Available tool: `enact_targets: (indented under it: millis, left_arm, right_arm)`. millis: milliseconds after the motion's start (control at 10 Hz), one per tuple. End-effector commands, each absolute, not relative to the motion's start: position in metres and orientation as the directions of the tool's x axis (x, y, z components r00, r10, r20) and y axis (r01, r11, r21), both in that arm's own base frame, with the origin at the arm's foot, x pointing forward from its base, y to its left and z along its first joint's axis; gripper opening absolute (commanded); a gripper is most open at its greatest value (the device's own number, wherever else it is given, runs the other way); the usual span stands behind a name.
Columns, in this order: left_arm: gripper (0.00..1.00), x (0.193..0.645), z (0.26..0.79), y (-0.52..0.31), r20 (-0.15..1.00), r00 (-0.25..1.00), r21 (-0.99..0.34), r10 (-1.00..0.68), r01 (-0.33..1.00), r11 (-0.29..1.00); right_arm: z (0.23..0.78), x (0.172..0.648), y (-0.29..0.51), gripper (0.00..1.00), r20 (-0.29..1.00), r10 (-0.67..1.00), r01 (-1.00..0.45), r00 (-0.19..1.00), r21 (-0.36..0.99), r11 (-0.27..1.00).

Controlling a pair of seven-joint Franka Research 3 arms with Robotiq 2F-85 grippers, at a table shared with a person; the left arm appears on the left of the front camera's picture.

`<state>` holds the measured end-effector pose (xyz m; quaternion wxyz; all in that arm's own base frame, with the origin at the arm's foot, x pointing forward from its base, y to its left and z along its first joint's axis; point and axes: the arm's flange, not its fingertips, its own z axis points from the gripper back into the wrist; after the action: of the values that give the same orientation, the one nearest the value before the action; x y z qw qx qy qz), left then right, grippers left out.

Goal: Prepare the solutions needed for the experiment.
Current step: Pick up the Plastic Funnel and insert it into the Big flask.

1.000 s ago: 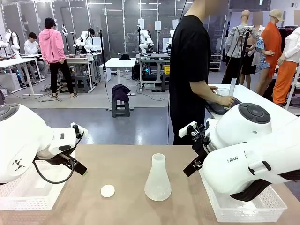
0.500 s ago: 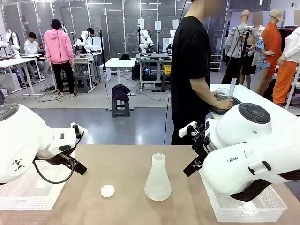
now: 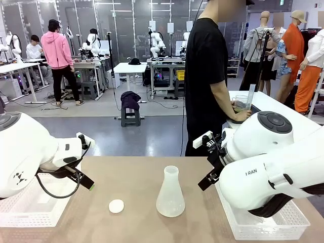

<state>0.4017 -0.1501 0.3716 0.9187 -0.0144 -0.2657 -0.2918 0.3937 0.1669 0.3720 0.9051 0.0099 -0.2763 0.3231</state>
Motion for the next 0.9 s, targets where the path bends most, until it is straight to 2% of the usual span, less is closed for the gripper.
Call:
enact_targets:
  millis: [0,800]
  left_arm:
    - [1.0,0.4017,0.3716,-0.1501,0.497,0.688,0.129,-0.528,0.544,0.829]
    - [1.0,0.4033,0.3784,-0.1494,0.498,0.693,0.146,-0.522,0.526,0.838]
  right_arm:
    - [0.3719,0.3937,0.1669,1.0,0.507,0.578,-0.589,0.64,-0.159,0.792]
    - [0.372,0.3937,0.1669,1.0,0.506,0.579,-0.59,0.639,-0.161,0.791]
